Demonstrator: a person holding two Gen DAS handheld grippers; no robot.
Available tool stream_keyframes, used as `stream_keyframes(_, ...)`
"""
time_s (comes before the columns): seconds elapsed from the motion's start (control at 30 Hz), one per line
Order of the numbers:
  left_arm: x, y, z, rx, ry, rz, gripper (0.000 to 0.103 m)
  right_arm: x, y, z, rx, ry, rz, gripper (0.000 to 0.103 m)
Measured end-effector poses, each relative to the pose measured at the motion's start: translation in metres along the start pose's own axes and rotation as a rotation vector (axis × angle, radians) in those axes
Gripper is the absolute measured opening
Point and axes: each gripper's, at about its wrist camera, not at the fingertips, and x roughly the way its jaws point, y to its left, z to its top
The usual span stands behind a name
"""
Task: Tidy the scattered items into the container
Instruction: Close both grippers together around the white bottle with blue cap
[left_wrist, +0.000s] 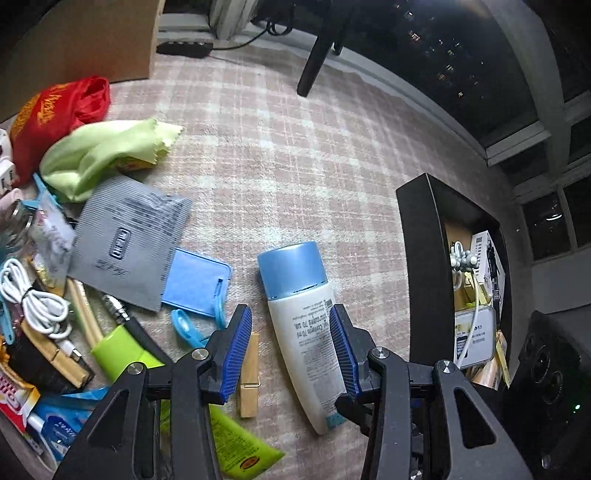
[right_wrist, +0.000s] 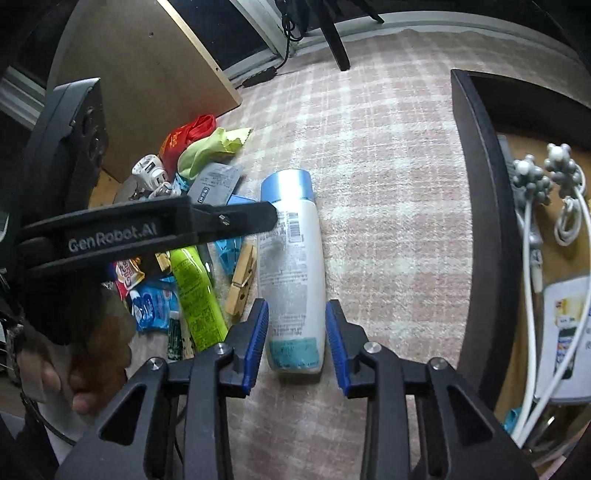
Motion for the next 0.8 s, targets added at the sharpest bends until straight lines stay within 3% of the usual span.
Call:
stream_keyframes(0.3,0.020,0.001,0.000,-0.023,0.036,-0.045,0.041,0.017,0.006,0.010,-0.025,0.010,0.014,0.033)
stream_keyframes(0.8,0.005,0.010,-0.005,-0.088,-0.002,-0.123,0.039,0.011,0.005,0.010,0.019,-0.020,0.062,0.032)
